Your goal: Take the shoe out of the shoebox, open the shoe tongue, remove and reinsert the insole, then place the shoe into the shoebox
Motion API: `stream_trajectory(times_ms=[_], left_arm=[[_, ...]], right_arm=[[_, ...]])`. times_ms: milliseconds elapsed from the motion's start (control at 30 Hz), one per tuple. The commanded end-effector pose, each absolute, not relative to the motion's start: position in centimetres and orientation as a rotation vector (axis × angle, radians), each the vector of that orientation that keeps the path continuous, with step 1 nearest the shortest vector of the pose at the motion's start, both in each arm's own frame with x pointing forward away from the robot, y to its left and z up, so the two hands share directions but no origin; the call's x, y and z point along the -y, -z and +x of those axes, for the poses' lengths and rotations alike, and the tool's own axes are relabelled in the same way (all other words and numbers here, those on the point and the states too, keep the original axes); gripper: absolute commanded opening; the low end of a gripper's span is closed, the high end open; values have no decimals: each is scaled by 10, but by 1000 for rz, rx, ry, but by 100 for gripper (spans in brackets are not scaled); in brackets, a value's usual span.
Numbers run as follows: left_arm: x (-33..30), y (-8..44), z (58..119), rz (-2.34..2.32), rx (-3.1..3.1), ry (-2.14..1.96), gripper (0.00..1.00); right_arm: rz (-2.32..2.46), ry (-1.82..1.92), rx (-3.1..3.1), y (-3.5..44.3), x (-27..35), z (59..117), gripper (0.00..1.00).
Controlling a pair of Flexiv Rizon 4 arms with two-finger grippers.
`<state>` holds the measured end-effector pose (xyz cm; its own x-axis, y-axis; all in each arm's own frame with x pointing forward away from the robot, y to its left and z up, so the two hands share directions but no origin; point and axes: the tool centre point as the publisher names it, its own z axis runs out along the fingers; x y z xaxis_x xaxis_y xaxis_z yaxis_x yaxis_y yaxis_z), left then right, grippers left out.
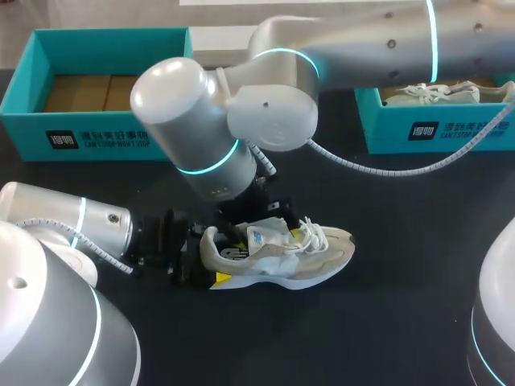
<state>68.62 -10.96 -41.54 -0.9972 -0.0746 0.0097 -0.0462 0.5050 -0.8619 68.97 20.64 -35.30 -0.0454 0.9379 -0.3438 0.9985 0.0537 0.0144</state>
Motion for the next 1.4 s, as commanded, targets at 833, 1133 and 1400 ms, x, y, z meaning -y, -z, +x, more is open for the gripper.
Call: stream_trajectory(times_ms=[833, 1133, 1400], left_arm=[[113, 419, 684, -108, -2704, 1540, 0], [113, 419, 684, -108, -2704, 1540, 0], [113, 419, 684, -108, -2704, 1540, 0]], right_arm=[[2404, 283, -1338, 331, -161, 680, 38], [2468, 163, -1458, 326, -146, 683, 0], [2490, 82, -1564, 329, -120, 686, 0]])
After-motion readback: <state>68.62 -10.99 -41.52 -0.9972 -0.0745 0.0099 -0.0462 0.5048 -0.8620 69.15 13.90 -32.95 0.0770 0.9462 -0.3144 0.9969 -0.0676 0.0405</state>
